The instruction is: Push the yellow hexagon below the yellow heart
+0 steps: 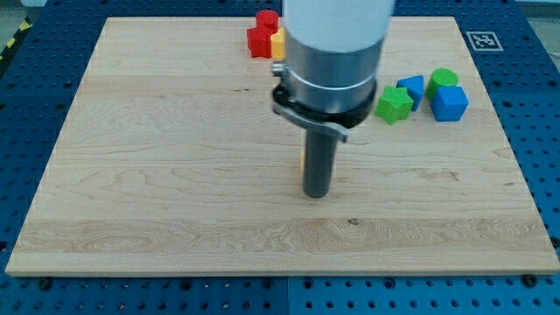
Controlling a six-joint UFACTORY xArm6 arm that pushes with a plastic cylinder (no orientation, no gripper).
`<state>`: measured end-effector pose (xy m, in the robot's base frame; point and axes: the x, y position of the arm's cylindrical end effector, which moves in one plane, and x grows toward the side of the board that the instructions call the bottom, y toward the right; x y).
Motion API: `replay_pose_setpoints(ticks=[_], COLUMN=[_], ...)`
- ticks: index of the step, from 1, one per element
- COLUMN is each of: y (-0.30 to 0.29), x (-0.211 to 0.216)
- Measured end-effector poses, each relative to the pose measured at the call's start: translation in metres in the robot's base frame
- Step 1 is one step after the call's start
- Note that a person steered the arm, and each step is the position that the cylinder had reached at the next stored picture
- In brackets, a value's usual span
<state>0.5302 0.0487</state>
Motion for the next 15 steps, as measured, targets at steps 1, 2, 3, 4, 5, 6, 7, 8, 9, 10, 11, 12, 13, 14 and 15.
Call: replay_pose_setpoints(ticks=[1, 2, 3, 4, 5, 6, 7, 8, 9, 10, 11, 12, 13, 14, 15], y=[0.020, 0.015, 0.004, -0.004, -0.019, -0.040, -0.059, -0.064, -0.073, -0.094, -0.103, -0.104, -0.099, -0.074, -0.062], x=[-0.007, -0.027, -0.037, -0.037, -0.039, -0.039, -0.039, -0.046, -0.053, -0.054, -0.060, -0.074, -0.082, -0.082, -0.092])
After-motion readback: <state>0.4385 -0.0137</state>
